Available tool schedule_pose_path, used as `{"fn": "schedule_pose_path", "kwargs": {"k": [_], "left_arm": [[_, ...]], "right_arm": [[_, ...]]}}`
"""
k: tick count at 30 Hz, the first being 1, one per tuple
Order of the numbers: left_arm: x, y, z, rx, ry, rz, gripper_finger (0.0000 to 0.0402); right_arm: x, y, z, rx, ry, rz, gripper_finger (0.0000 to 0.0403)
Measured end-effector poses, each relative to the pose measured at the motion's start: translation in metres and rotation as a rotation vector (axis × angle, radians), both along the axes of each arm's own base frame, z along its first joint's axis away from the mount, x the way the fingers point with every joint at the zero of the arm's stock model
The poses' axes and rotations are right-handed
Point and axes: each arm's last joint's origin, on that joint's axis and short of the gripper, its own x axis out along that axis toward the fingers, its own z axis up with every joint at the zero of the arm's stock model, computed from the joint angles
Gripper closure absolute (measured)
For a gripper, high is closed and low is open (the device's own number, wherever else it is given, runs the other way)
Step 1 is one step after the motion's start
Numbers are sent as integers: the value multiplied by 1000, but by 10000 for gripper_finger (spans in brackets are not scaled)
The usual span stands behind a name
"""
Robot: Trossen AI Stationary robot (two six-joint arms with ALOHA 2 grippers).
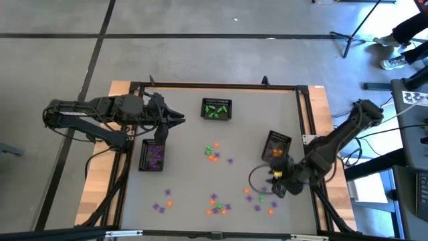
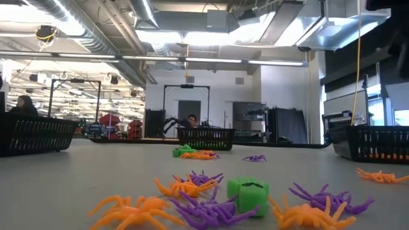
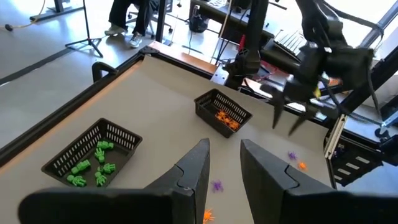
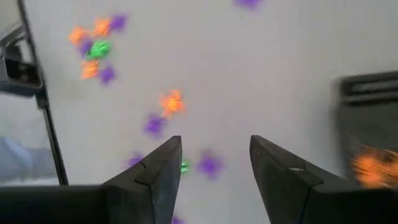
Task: Sort Halloween decoration
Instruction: Put the violet spider toy into the left bin
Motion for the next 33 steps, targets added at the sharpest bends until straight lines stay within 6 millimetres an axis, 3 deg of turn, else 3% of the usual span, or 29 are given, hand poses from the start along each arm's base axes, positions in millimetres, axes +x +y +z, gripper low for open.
{"fn": "schedule_pose_path", "kwargs": {"k": [7,18,22,26,33], "left_arm": [[0,0,0,3,0,2,319],[0,0,0,2,-1,3,319],[0,0,0,2,0,3,319],[0,0,0,1,-1,2,319],[0,0,0,1,-1,1,319]], "right_arm": [[10,33,-41,-23,120,93,214],[20,42,-91,-69,285,-62,214],[21,43,-98,-75,311,-75,217],[21,43,-97,-76,309,-75,249],[20,42,-91,-50,296,-72,344]]}}
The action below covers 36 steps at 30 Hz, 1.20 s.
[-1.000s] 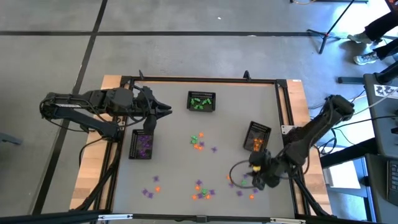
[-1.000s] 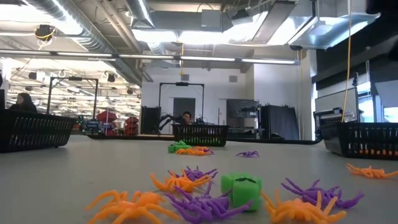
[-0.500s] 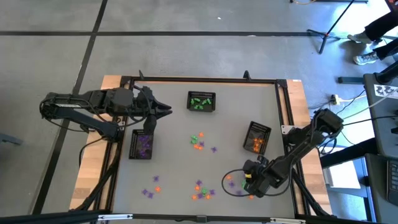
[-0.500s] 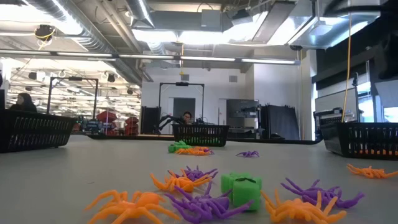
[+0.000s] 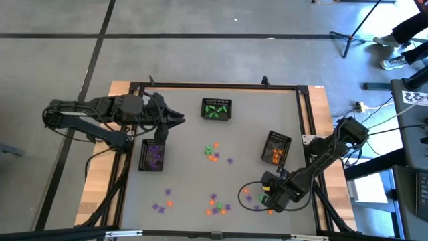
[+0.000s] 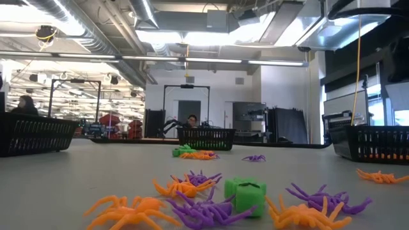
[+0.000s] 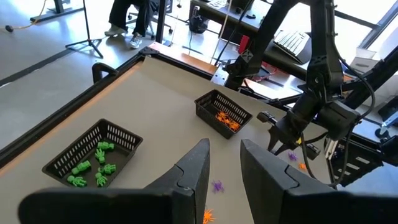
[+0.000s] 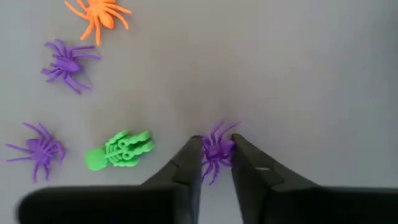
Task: Sort Halloween decoration
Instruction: Put the violet spider toy into the left bin
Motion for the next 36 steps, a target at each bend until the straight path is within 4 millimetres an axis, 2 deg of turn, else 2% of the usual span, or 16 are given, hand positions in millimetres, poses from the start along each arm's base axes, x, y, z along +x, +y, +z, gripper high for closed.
{"fn": "schedule_pose_path", "kwargs": {"k": [6,14,18,24,28,36], "left_arm": [[0,0,0,2,0,-1,319],[0,0,0,18,4,-7,319],[0,0,0,18,5,-7,319],[1,0,2,10,-23,-7,319],[3,-2,2,-83,-35,-50,319],[23,-6,-9,-173,14,-126,319]], "right_arm": [[1,0,15,41,-99,-13,394],[5,2,35,118,-238,-24,389],[14,-4,51,163,-356,-52,396],[50,-31,78,227,-565,-9,394],[78,-56,98,280,-735,27,388],[117,-106,160,106,-956,107,392]]}}
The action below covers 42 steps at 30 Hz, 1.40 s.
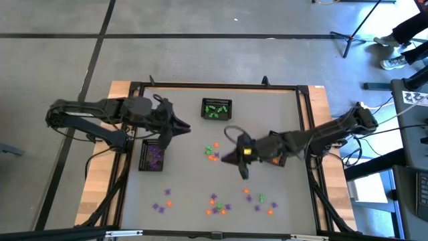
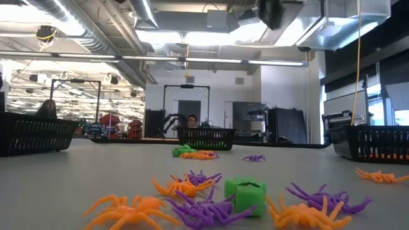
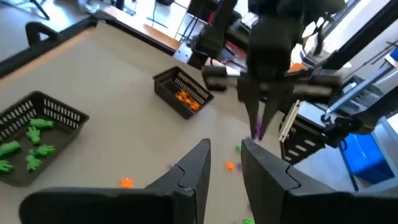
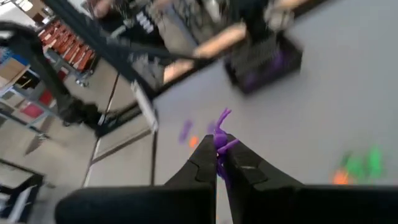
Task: Sort Halloween decoration
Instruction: Put the violet spider toy into the left bin
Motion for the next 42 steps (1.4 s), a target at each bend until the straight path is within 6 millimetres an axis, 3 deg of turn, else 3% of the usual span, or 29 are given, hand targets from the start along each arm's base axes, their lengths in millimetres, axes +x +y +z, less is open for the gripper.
{"fn": "schedule_pose_path", "kwargs": {"k": [6,11,15,21,32,42], "left_arm": [[12,-1,-5,-8,3,-80,319],[-17,4,14,-23,-91,-36,319],[-37,6,17,-52,-69,32,319],[-32,3,12,-67,-32,28,319],[-10,-2,-1,-87,46,-93,319],[-13,-4,1,-126,40,-186,319]], "right_arm": [[19,-33,31,-99,-97,-56,391],[54,-49,43,-141,-129,-9,391],[89,-54,48,-178,-136,67,391],[120,-55,56,-201,-108,111,391],[126,-54,55,-206,-91,138,391],[125,-54,54,-204,-77,138,391]]}}
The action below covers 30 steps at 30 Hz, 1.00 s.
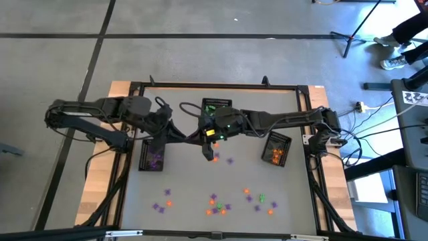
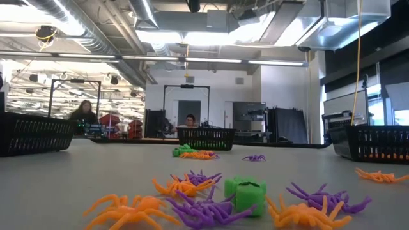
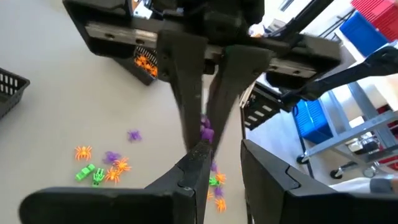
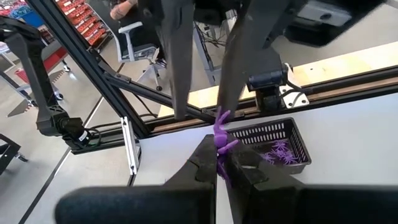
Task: Sort Halloween decoration
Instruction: Put the violet spider toy into the left bin
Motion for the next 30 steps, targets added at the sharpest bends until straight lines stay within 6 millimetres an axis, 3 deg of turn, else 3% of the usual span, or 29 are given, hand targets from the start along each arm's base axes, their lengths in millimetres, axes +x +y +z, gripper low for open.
{"fn": "schedule_pose_path", "kwargs": {"k": [30], "left_arm": [[4,2,-6,29,51,62,319]], "right_arm": [[0,-1,-1,-1,9,-10,391]]}}
